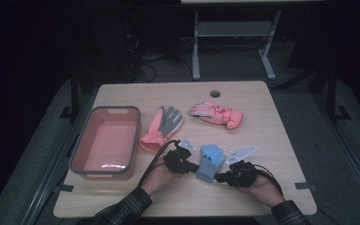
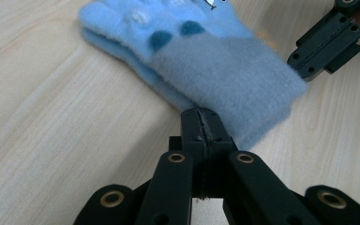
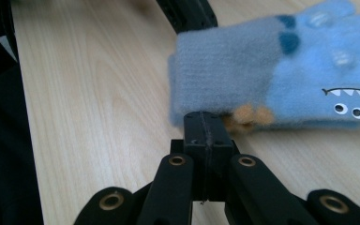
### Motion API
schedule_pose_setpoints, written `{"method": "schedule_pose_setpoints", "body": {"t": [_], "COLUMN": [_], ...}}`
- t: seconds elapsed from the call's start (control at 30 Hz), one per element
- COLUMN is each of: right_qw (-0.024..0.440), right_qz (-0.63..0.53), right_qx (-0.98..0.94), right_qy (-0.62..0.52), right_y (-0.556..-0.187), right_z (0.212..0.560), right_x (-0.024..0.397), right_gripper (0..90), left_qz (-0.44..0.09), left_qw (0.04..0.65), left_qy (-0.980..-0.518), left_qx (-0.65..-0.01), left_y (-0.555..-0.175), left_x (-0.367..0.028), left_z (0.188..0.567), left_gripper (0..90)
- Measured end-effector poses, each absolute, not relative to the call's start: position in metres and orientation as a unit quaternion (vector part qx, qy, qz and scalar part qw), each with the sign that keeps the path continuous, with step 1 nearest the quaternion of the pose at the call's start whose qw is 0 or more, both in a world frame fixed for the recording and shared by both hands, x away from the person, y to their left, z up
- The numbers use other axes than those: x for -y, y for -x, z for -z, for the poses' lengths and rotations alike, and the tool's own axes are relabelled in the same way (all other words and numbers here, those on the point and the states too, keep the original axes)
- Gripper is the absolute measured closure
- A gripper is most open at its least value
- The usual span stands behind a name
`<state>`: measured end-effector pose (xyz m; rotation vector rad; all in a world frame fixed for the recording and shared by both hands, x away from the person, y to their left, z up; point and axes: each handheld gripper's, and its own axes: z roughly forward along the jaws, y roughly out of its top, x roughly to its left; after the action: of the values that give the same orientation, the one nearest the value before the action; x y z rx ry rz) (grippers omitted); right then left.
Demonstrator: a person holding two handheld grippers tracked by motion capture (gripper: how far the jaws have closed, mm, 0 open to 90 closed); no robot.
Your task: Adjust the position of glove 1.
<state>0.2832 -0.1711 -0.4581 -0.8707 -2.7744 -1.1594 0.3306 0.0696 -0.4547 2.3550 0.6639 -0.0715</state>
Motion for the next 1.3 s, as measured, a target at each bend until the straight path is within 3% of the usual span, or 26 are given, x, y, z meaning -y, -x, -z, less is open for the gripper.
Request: {"method": "schedule_pose_setpoints", "body": {"t": [0.3, 0.47, 0.67, 0.9, 1.3], "right_qw": [-0.037, -0.054, -0.031, -0.018, -0.017], "right_qz": [0.392, 0.388, 0.373, 0.372, 0.383], "right_qx": [0.866, 0.865, 0.874, 0.882, 0.883], "right_qy": [0.308, 0.314, 0.310, 0.288, 0.270], "right_y": [-0.295, -0.304, -0.305, -0.305, -0.310], "right_z": [0.449, 0.447, 0.457, 0.461, 0.460], "right_x": [0.193, 0.191, 0.187, 0.166, 0.148], "right_gripper": [89.7, 89.8, 89.9, 89.9, 89.7], "left_qz": [0.005, -0.012, -0.020, -0.022, -0.036], "left_qw": [0.339, 0.335, 0.339, 0.340, 0.349], "left_qy": [-0.904, -0.905, -0.899, -0.902, -0.907], "left_qx": [-0.260, -0.263, -0.276, -0.264, -0.235], "left_y": [-0.334, -0.334, -0.334, -0.333, -0.332], "left_x": [-0.080, -0.088, -0.102, -0.113, -0.110], "left_z": [0.450, 0.451, 0.450, 0.444, 0.435], "left_gripper": [85.2, 75.0, 63.9, 44.9, 24.8]}}
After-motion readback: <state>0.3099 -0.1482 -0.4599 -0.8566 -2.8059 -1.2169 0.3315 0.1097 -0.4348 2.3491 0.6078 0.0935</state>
